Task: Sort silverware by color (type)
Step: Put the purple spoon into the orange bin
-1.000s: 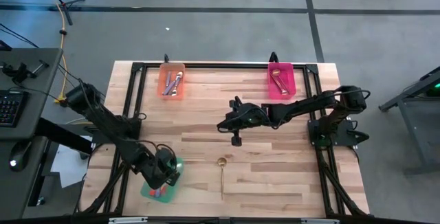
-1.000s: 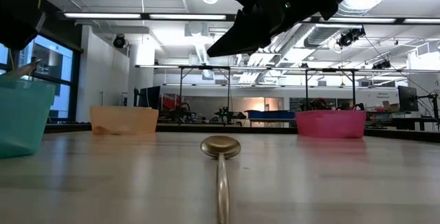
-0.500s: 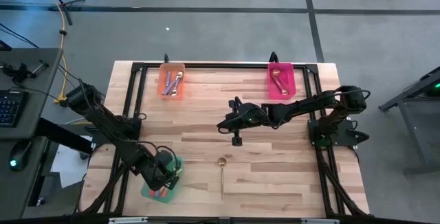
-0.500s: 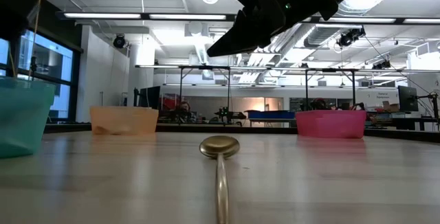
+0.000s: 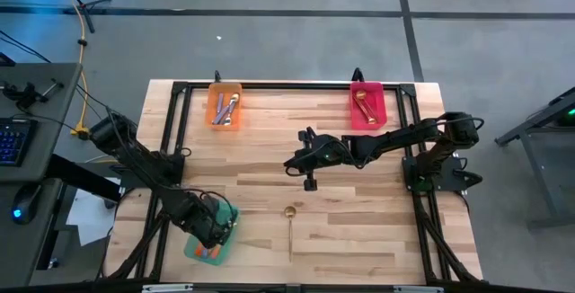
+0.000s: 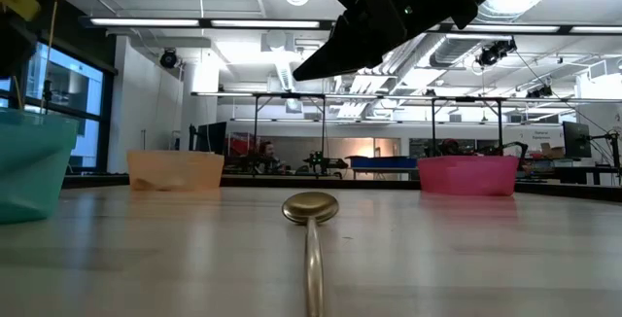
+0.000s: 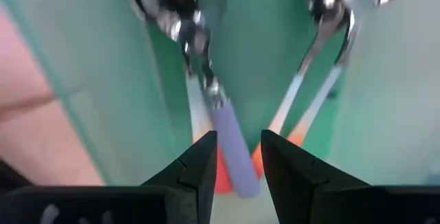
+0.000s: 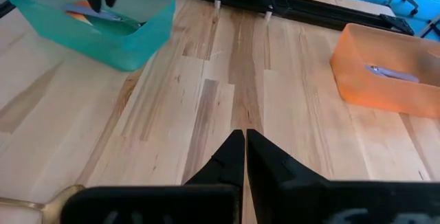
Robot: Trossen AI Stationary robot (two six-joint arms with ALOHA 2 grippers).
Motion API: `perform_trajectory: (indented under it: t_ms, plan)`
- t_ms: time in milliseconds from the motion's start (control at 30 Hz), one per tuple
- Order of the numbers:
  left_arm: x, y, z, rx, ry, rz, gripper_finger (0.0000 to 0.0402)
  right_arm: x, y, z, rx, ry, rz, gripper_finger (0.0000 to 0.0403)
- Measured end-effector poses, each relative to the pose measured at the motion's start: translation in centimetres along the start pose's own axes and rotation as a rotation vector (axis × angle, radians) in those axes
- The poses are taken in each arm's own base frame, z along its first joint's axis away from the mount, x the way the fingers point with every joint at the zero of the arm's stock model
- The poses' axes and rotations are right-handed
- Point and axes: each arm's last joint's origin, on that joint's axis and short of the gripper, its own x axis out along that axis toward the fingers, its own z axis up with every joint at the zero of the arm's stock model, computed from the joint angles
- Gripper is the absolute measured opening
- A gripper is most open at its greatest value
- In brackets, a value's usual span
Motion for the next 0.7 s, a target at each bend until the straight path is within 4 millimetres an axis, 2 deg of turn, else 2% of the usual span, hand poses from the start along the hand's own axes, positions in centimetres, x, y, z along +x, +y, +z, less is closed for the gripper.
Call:
perform_trajectory:
  t_ms: [467, 700]
  plan:
    - [2.3, -0.5, 1.6, -0.006, -0.045, 0.108, 0.0104, 0.0, 0.1, -0.2, -0.044, 0.022, 0.018, 0.0000]
    - [2.5, -0.5, 1.6, 0.006, -0.051, 0.118, 0.0051, 0.0, 0.1, -0.3, -0.060, 0.030, 0.020, 0.0000]
